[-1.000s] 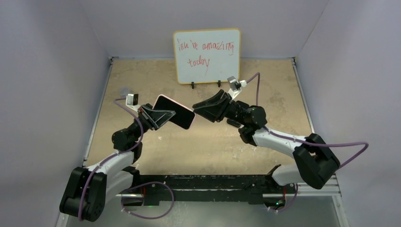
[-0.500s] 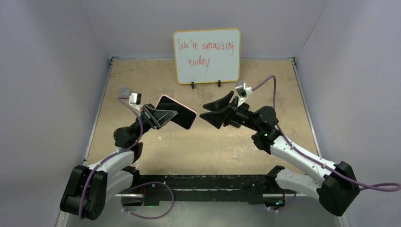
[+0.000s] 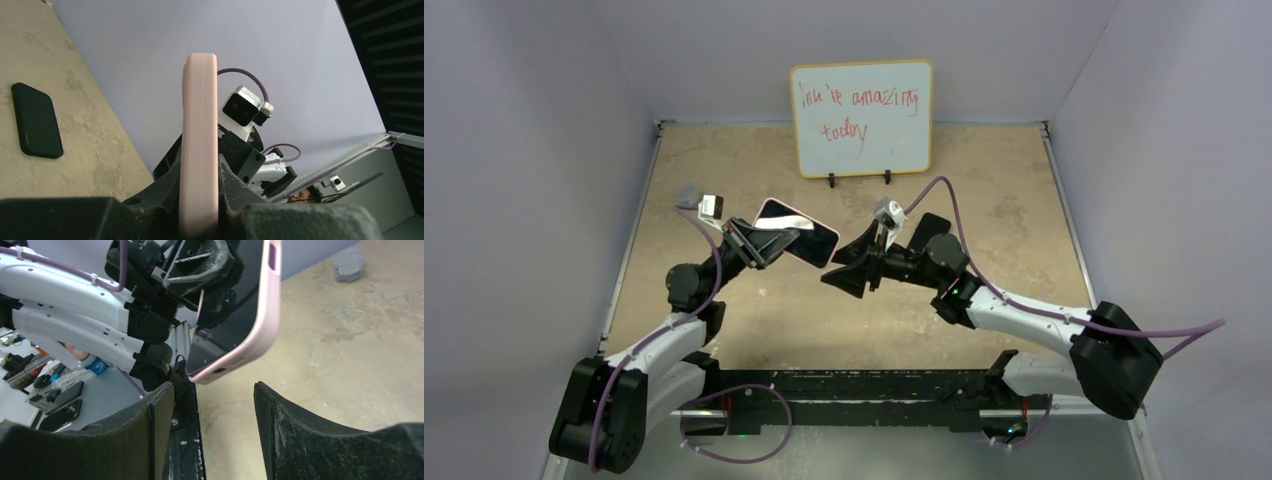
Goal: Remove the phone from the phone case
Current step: Remove the phone case from the phone.
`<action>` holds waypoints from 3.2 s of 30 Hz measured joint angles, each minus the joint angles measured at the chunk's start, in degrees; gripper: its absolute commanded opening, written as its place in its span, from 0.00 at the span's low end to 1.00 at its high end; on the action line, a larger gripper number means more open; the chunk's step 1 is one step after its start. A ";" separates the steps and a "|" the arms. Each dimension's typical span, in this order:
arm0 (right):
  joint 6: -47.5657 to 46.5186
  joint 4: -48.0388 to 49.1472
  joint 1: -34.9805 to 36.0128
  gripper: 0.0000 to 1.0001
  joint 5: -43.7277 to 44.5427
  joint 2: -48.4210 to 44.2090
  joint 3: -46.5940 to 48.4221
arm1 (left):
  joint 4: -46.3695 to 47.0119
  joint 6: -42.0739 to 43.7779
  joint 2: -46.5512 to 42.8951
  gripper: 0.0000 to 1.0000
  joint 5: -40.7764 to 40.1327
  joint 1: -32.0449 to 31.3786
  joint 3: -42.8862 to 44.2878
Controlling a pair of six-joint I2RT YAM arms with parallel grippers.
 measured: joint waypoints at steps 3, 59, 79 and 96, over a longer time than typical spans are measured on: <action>0.37 3.69 1.03 0.62 0.11 1.66 0.00 | -0.68 -0.02 -0.26 0.00 -0.42 0.00 0.02; -8.07 6.34 1.77 0.25 -3.87 4.20 2.60 | -3.48 -2.14 -2.56 0.00 1.88 0.11 1.29; -13.42 5.33 1.27 0.00 -5.11 4.48 2.60 | -5.09 -2.43 -2.73 0.00 2.89 0.50 1.90; 8.39 1.18 -2.99 0.00 -0.39 8.79 8.02 | -4.70 -0.85 0.35 0.00 0.13 2.27 4.72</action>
